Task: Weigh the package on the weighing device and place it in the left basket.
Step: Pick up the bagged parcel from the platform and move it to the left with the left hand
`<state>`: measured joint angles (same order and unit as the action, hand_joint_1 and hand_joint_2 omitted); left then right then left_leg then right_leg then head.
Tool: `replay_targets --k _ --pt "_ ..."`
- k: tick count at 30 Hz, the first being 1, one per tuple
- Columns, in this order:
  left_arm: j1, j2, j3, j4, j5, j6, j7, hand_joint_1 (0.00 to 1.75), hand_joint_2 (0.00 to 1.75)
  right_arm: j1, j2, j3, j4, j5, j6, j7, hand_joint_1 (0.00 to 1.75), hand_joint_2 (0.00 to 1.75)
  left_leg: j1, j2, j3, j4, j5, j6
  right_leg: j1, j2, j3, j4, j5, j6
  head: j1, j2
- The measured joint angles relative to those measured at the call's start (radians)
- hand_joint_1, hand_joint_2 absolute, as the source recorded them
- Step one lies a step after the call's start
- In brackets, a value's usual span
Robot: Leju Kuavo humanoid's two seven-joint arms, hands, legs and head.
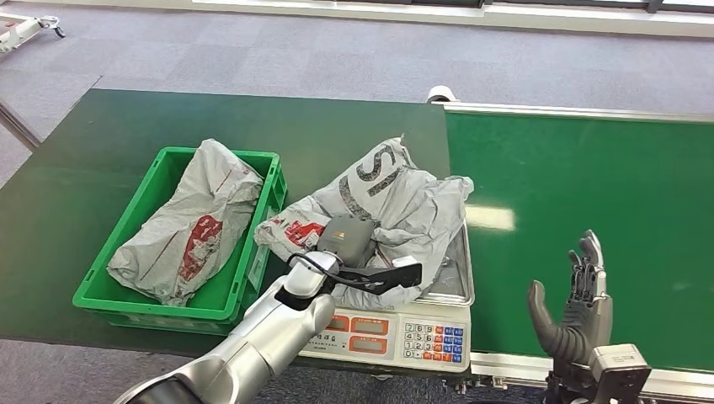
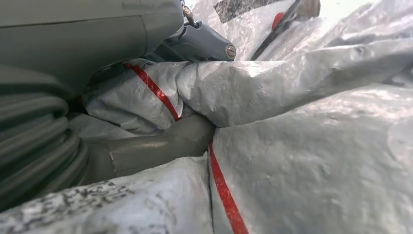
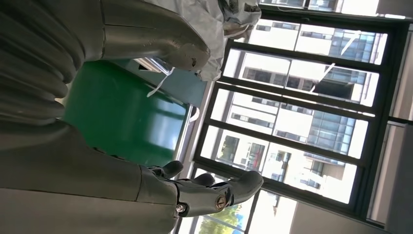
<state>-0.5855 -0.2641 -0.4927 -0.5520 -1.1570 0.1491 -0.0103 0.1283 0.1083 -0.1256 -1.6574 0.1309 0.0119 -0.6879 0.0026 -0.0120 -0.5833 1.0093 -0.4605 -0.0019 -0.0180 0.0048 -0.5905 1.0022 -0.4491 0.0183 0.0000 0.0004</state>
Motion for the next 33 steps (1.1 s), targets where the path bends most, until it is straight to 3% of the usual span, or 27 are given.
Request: replay_targets --k 6,10,13,19,22,24,26,30,33 --pt "0.094 0.008 0.056 -0.176 0.146 0.289 -0.204 1.75 1.75 0.017 0.002 -0.008 -0.02 -0.009 0.014 0.014 0.0 1.75 0.0 0.0 -0.001 0.0 0.0 0.0 0.0 0.0 -0.001 0.0 0.0 0.0 0.0 0.0" --pt "0.136 0.021 0.072 -0.283 0.142 0.415 -0.252 1.75 1.75 0.02 0.002 -0.008 -0.026 -0.015 0.013 0.014 0.0 1.75 0.0 0.0 -0.001 0.0 0.0 0.0 0.0 0.0 -0.001 0.0 0.0 0.0 0.0 0.0" --pt "0.173 0.029 0.078 -0.378 0.138 0.521 -0.335 1.75 1.75 0.022 0.002 -0.008 -0.026 -0.029 -0.002 0.013 0.0 1.75 0.0 0.0 -0.001 0.0 0.0 0.0 0.0 0.0 -0.001 0.0 0.0 0.0 0.0 0.0" --pt "0.243 0.03 0.142 -0.602 0.333 0.551 -0.605 1.75 1.75 0.041 0.002 -0.008 -0.029 -0.055 -0.033 0.006 0.0 1.75 0.0 0.0 -0.002 0.0 -0.001 0.0 0.0 0.0 -0.001 0.0 -0.001 0.0 0.0 0.0" --pt "0.28 0.029 0.204 -0.715 0.346 0.551 -0.676 1.75 1.75 0.054 0.002 -0.008 -0.032 -0.06 -0.036 0.001 0.0 1.75 0.0 0.001 -0.002 0.0 -0.001 0.0 0.0 0.0 -0.002 0.0 -0.001 0.0 0.0 0.0" --pt "0.295 0.023 0.272 -0.776 0.247 0.551 -0.668 1.75 1.75 0.063 0.002 -0.008 -0.038 -0.062 -0.042 -0.001 0.0 1.75 0.0 0.0 -0.001 0.0 -0.001 0.0 0.0 0.0 -0.002 0.0 -0.001 0.0 0.0 0.0" --pt "0.298 0.018 0.359 -0.806 0.115 0.551 -0.601 1.75 1.75 0.076 0.002 -0.01 -0.052 -0.062 -0.047 -0.002 0.0 1.75 0.0 0.0 -0.001 0.0 -0.001 0.0 0.0 0.0 -0.001 0.0 -0.001 -0.001 0.0 0.0" --pt "0.299 0.056 0.498 -0.788 0.03 0.549 -0.346 1.75 1.75 0.113 0.003 -0.026 -0.089 -0.054 -0.042 -0.003 0.0 1.75 0.0 0.003 0.0 -0.001 -0.001 -0.001 0.001 0.001 -0.002 0.0 -0.001 -0.001 0.0 0.0" --pt "0.306 0.101 0.537 -0.744 -0.006 0.515 -0.171 1.75 1.75 0.124 0.005 -0.042 -0.11 -0.043 -0.031 -0.002 0.0 1.75 0.001 0.003 0.0 -0.001 -0.001 -0.001 0.001 0.001 -0.002 0.001 -0.002 -0.002 0.0 0.0"
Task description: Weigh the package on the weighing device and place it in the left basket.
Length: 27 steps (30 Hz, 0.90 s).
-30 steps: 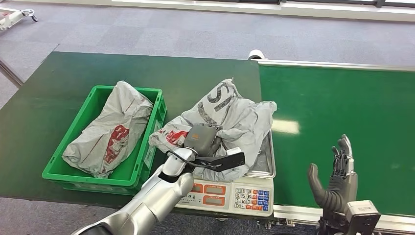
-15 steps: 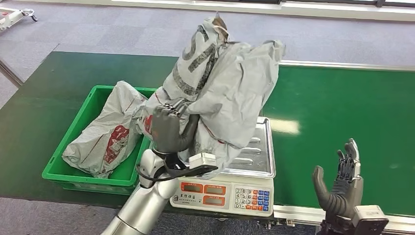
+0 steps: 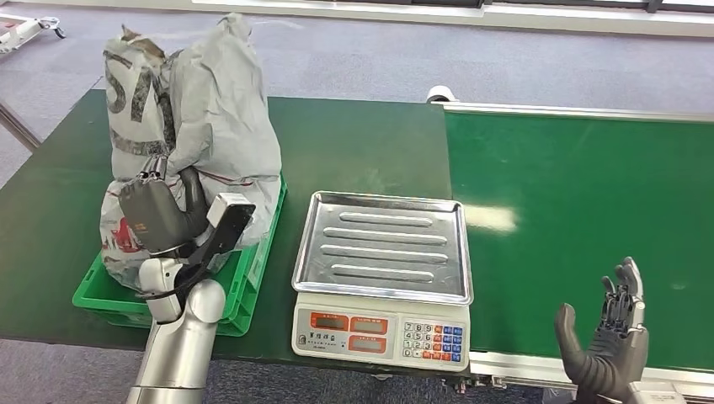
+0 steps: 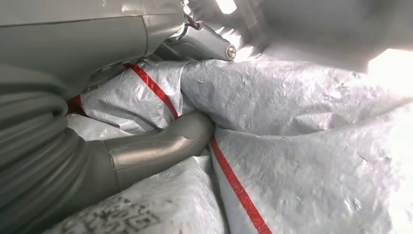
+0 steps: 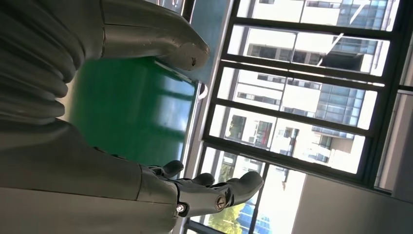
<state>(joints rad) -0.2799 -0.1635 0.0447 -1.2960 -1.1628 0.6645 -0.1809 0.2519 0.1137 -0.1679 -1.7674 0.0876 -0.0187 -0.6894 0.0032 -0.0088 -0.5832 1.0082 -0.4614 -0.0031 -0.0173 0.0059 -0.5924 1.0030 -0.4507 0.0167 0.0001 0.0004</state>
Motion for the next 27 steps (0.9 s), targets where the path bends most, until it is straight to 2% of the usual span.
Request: replay_targets --k 3,13,17,20,24,27 --pt "0.007 0.031 0.017 0.039 -0.02 -0.031 0.077 1.75 1.75 0.006 0.004 -0.012 -0.012 0.007 0.007 0.001 0.0 1.75 0.0 0.0 0.0 0.0 0.0 0.0 0.0 0.0 0.0 0.0 0.0 0.0 0.0 0.0" --pt "0.011 0.069 0.032 0.094 -0.036 -0.057 0.119 1.75 1.75 0.01 0.013 -0.019 -0.022 0.01 0.011 0.001 0.0 1.75 0.0 0.0 -0.001 0.0 0.0 0.0 0.0 0.0 0.0 0.0 0.0 0.0 0.0 0.0" --pt "0.013 0.085 0.033 0.12 -0.079 -0.195 0.223 1.75 1.75 0.006 0.015 -0.02 -0.023 0.02 0.032 0.004 0.0 1.75 0.0 0.0 -0.001 0.0 -0.001 0.0 0.0 0.0 0.0 0.0 0.0 -0.001 0.0 0.0" --pt "0.015 0.099 0.033 0.15 -0.094 -0.283 0.241 1.75 1.75 -0.006 0.016 -0.02 -0.022 0.025 0.042 0.006 0.0 1.75 0.0 0.0 0.0 0.0 0.0 0.0 0.0 0.0 -0.001 0.0 0.0 -0.001 0.0 0.0" --pt "0.016 0.105 0.033 0.171 -0.073 -0.337 0.235 0.0 1.75 -0.018 0.016 -0.02 -0.021 0.027 0.047 0.008 0.0 1.75 0.0 0.0 0.0 0.0 0.0 0.0 0.0 0.0 0.0 0.0 0.0 -0.001 0.0 0.0" --pt "0.016 0.105 0.034 0.174 -0.011 -0.329 0.248 0.0 1.75 -0.023 0.017 -0.02 -0.021 0.032 0.051 0.016 0.0 1.75 0.0 0.0 0.0 0.0 0.0 0.0 0.0 0.0 0.0 0.001 0.0 -0.001 0.0 0.0"
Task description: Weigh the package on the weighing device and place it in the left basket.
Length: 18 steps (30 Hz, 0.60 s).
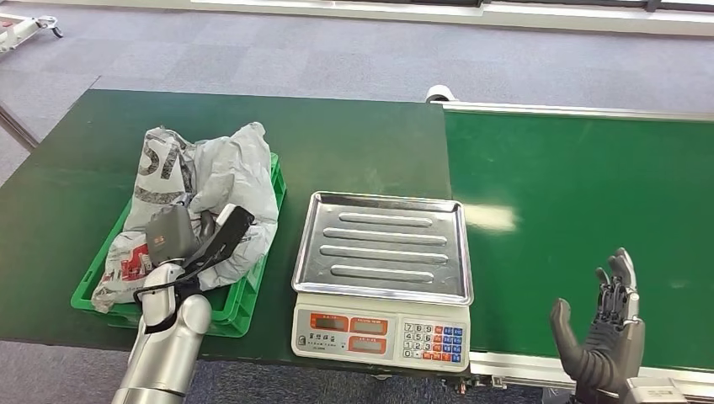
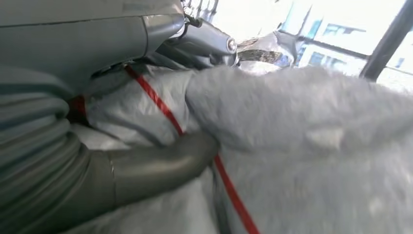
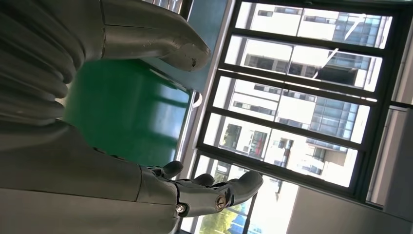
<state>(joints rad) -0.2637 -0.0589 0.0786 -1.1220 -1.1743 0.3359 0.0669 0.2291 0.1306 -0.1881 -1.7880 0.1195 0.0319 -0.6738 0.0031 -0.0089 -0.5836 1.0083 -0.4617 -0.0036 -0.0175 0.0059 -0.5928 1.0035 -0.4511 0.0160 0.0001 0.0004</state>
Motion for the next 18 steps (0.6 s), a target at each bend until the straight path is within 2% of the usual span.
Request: replay_targets --k 6,9,11,13,16,18 --pt "0.001 0.001 0.004 -0.015 0.073 0.034 -0.011 0.0 1.75 -0.009 0.003 0.0 0.005 0.01 0.001 0.008 0.0 1.75 0.0 0.0 0.0 0.0 0.0 0.0 0.0 0.0 0.0 0.0 0.0 0.0 0.0 0.0" --pt "0.005 -0.001 0.012 -0.029 0.135 0.107 -0.062 0.0 1.75 -0.017 0.005 0.0 0.011 0.015 -0.003 0.008 0.0 1.75 0.0 0.0 0.0 0.0 0.0 0.0 0.0 0.0 0.0 0.0 0.0 0.0 0.0 0.0" --pt "0.012 -0.005 0.019 -0.053 0.225 0.214 -0.154 0.0 1.75 -0.02 0.007 0.0 0.014 0.015 -0.009 0.008 0.0 1.75 0.0 0.0 0.0 0.0 0.0 0.0 0.0 0.0 0.0 0.0 0.0 0.0 0.0 0.0" --pt "0.021 -0.014 0.029 -0.092 0.325 0.309 -0.286 0.0 1.75 -0.02 0.008 0.0 0.015 0.014 -0.016 0.008 0.0 1.75 0.0 0.0 0.0 0.0 0.0 0.0 0.0 0.0 0.0 0.0 0.0 0.0 0.0 0.0" --pt "0.031 -0.05 0.069 -0.163 0.437 0.357 -0.51 0.0 1.75 -0.02 0.008 0.0 0.016 0.006 -0.029 0.005 0.0 1.75 0.0 -0.001 0.0 0.0 0.0 0.0 0.0 -0.001 0.0 0.0 0.0 0.0 0.0 0.0" --pt "0.033 -0.075 0.097 -0.199 0.485 0.362 -0.604 0.0 1.75 -0.019 0.008 0.0 0.016 0.0 -0.036 0.003 0.0 1.75 0.0 -0.001 0.0 0.0 0.0 0.0 0.0 -0.001 0.0 0.0 0.0 0.0 0.0 0.0"
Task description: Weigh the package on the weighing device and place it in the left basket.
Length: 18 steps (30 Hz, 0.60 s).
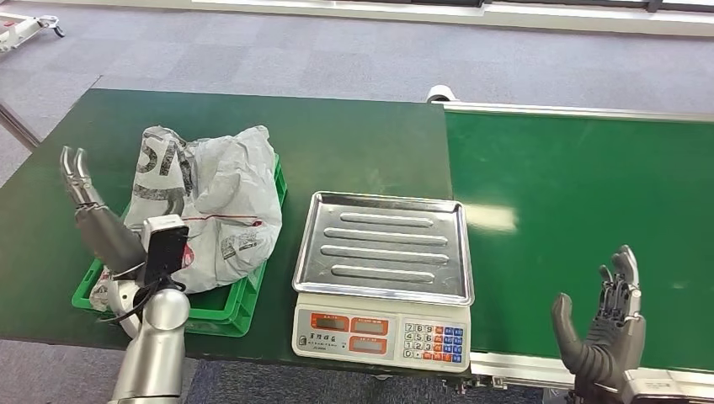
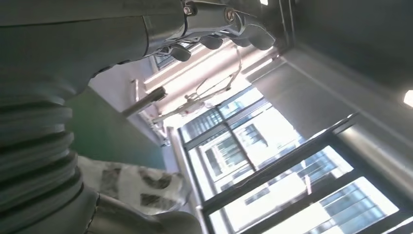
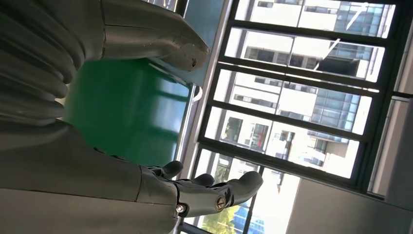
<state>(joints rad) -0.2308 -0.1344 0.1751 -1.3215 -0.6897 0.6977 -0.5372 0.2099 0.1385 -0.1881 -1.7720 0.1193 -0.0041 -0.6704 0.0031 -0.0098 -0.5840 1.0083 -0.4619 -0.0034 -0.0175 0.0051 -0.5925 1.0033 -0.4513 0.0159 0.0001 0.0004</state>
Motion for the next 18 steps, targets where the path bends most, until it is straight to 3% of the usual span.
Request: replay_targets --k 7,11,13,15,18 --pt "0.011 -0.075 0.063 -0.118 0.092 0.002 -0.147 0.0 1.75 0.001 0.0 0.0 0.0 -0.009 -0.017 -0.005 0.0 1.75 0.0 0.0 0.0 0.0 0.0 0.0 0.0 0.0 0.0 0.0 0.0 0.0 0.0 0.0" --pt "0.039 -0.092 0.062 -0.229 0.279 -0.008 -0.162 0.0 1.75 0.0 0.0 0.0 0.0 -0.026 -0.032 -0.013 0.0 1.75 0.0 0.001 0.001 0.0 0.0 0.0 0.0 0.001 0.0 0.0 0.0 0.0 0.0 0.0" --pt "0.058 -0.082 0.02 -0.264 0.43 -0.094 -0.161 0.0 1.75 -0.001 0.0 0.0 0.0 -0.044 -0.035 -0.013 0.0 1.75 0.0 -0.001 0.0 0.0 0.0 0.0 0.0 0.0 0.0 0.0 -0.001 0.0 0.0 0.0" --pt "0.072 -0.066 -0.055 -0.277 0.593 -0.258 -0.151 0.0 1.75 -0.006 -0.001 0.003 0.001 -0.058 -0.036 -0.012 0.0 1.75 0.0 -0.002 0.0 0.0 0.0 0.0 0.0 -0.002 0.0 0.0 -0.001 0.0 0.0 0.0" --pt "0.082 -0.052 -0.165 -0.271 0.67 -0.446 -0.119 0.0 1.75 -0.019 -0.003 0.012 0.005 -0.058 -0.028 -0.007 0.0 1.75 0.0 -0.002 0.0 0.0 0.0 0.0 0.0 -0.002 0.001 0.0 -0.001 0.0 0.0 0.0"
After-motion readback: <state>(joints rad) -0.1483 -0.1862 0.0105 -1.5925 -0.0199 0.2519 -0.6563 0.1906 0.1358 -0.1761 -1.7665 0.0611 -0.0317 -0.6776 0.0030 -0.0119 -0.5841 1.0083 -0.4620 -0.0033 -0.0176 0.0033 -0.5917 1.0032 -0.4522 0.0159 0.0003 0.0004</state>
